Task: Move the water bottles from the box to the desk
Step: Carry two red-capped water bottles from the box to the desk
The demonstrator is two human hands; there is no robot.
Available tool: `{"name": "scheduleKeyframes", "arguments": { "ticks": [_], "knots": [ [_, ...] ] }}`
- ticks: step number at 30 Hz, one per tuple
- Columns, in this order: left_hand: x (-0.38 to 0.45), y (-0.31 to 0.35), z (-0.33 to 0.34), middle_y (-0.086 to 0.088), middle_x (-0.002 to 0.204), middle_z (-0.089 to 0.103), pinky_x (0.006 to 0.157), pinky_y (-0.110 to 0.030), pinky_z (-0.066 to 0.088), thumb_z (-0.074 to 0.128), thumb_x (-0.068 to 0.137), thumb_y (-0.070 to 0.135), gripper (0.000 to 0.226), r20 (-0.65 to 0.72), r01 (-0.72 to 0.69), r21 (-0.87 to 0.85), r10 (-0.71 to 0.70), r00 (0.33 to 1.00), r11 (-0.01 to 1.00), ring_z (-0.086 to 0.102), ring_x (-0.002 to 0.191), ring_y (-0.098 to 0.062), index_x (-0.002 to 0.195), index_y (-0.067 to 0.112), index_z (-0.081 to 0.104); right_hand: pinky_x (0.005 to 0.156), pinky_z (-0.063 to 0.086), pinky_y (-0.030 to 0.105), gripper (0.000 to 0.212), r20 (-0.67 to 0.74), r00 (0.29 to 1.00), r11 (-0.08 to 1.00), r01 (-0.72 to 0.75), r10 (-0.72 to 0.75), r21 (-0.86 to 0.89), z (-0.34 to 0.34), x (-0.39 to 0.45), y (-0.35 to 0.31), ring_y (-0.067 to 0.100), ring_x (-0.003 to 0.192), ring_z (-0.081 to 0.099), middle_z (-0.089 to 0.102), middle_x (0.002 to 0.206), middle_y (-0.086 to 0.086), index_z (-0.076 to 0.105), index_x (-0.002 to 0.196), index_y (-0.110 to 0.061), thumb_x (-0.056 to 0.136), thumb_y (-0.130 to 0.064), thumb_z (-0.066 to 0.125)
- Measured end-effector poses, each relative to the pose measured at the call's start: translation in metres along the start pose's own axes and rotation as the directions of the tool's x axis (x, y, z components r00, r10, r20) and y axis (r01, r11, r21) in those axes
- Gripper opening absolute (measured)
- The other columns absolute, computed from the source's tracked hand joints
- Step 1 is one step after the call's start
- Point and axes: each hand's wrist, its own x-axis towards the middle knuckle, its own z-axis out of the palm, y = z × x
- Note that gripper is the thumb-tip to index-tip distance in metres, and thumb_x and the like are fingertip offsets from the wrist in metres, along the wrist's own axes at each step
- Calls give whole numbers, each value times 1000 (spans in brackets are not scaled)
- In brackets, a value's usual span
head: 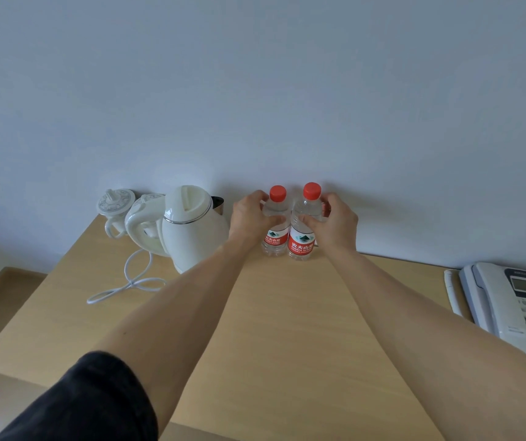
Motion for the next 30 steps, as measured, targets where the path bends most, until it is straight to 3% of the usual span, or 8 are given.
{"name": "scheduleKeyframes", "arguments": {
  "ticks": [5,13,16,18,21,30],
  "knots": [
    [0,3,-1,-1,98,67,71,-27,44,90,71,28,54,4,40,-13,-40,999,999,63,88,-18,115,12,64,76,42,28,44,21,1000,1000,0,0,26,-3,-1,0,18,86,54,57,91,-2,60,107,-10,74,-21,87],
    [0,11,-8,-4,111,69,76,-29,45,87,74,39,69,33,39,69,-41,999,997,64,104,-22,131,15,59,72,39,25,38,66,998,1000,-23,22,9,-14,3,-5,14,85,55,60,90,-6,61,99,-17,74,-30,86],
    [0,17,-9,-1,104,71,78,-33,50,84,75,44,56,-30,38,122,-35,999,992,65,98,-23,120,16,65,76,48,31,36,61,998,999,-22,23,-25,-15,5,-9,20,87,60,67,95,0,63,100,-13,74,-25,85],
    [-1,18,-8,-2,103,72,79,-35,53,85,76,44,51,-43,41,136,-36,998,990,66,97,-24,116,15,69,75,45,30,34,60,998,999,-29,31,-41,-15,6,-11,20,85,59,66,94,0,61,95,-14,74,-23,86],
    [0,21,-10,-5,103,73,77,-35,54,86,75,41,53,-42,51,146,-45,998,988,67,96,-24,116,13,70,72,40,27,34,51,998,998,-29,32,-57,-14,7,-12,19,81,56,65,90,0,60,93,-15,73,-23,87],
    [0,22,-11,-6,106,73,71,-30,48,87,75,41,56,-21,56,155,-53,998,986,68,96,-24,120,13,68,73,43,28,37,49,997,995,-62,66,-79,-15,5,-18,19,84,58,66,94,0,63,99,-12,74,-25,87]
  ]
}}
